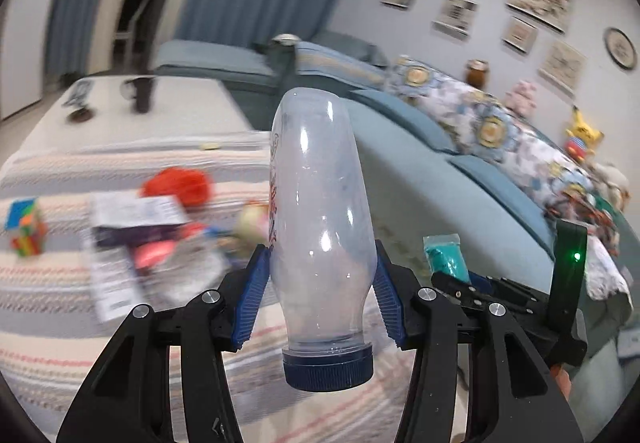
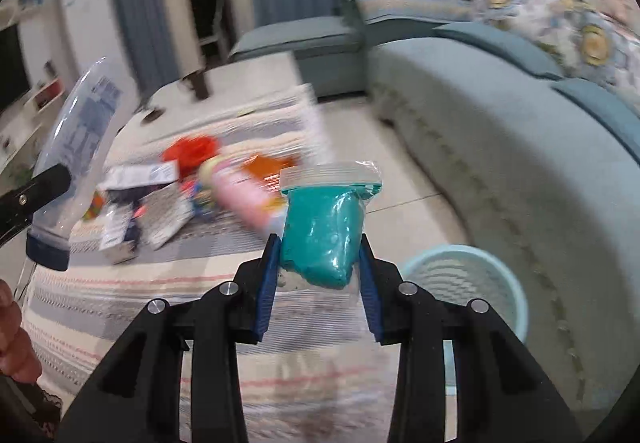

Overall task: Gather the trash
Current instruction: 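Release the teal packet into the wastebasket while the left tool drops the bottle in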

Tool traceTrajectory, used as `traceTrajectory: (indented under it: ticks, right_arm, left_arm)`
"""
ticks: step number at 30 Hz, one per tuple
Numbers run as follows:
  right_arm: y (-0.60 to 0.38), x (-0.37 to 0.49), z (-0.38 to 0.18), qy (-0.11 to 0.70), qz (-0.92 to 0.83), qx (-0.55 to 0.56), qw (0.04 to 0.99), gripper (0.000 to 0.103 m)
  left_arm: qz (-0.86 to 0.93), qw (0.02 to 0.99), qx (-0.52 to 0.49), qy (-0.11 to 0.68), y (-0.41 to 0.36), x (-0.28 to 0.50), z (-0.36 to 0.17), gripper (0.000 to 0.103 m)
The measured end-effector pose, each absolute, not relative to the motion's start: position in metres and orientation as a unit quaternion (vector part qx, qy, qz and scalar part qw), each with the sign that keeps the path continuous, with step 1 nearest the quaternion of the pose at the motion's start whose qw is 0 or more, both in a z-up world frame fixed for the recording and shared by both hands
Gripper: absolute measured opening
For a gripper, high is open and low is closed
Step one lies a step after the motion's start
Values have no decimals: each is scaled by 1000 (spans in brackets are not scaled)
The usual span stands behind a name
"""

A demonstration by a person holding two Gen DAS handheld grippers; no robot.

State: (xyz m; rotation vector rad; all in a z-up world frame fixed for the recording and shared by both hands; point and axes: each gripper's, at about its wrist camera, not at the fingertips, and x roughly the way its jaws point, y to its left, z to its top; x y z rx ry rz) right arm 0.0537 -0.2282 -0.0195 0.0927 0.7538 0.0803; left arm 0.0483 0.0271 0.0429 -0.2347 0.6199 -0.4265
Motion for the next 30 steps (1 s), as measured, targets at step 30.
traceTrajectory:
  ticks: [30]
  right_arm:
    - [-411, 67, -171, 500, -124, 163, 841, 50]
  left_arm:
    - [-350, 804, -51, 477, -181, 110, -88, 63]
